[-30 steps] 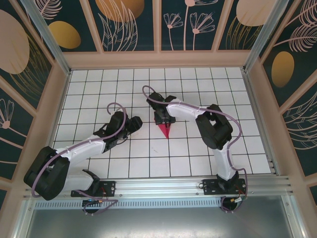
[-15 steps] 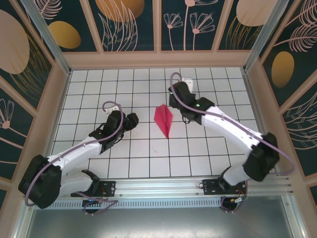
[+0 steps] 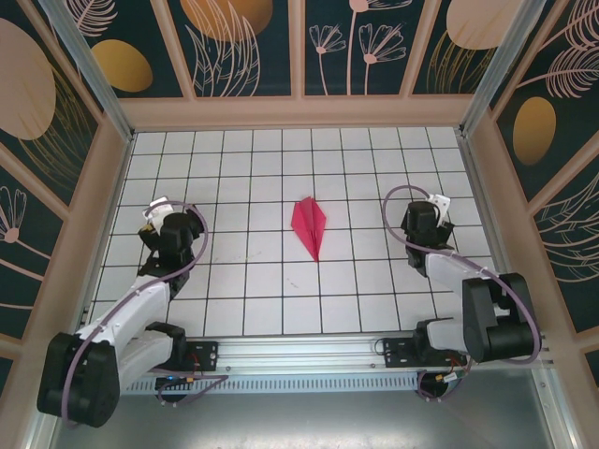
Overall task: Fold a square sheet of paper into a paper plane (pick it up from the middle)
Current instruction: Move a paper plane to the center of the table, then reset both arms
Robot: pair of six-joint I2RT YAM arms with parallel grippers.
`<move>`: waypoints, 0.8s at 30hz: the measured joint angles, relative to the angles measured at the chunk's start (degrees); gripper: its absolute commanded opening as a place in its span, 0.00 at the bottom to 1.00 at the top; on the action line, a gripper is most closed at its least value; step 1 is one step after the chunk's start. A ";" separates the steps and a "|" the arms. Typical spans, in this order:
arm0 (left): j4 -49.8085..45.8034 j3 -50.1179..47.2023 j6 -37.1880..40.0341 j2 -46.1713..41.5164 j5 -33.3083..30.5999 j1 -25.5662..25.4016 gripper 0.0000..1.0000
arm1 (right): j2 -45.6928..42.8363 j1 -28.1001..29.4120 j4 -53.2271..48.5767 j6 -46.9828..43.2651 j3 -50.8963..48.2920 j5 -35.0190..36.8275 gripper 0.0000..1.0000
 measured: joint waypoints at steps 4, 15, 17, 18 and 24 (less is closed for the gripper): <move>10.84 -3.41 5.88 5.70 0.35 2.32 0.99 | 4.07 -1.66 17.55 -5.33 -4.04 -7.69 0.77; 46.38 -8.92 18.71 22.38 8.46 5.22 0.98 | 12.31 -6.93 45.94 -11.21 -13.90 -22.58 0.78; 50.90 -8.96 19.45 25.27 10.27 5.51 0.99 | 13.07 -7.80 46.27 -11.08 -13.66 -24.15 0.79; 51.56 -8.98 19.69 25.79 11.02 5.66 0.98 | 13.11 -8.33 46.58 -10.93 -13.42 -24.70 0.79; 56.59 -9.01 18.36 27.28 17.33 10.91 0.98 | 13.11 -9.14 48.11 -10.27 -12.55 -26.08 0.99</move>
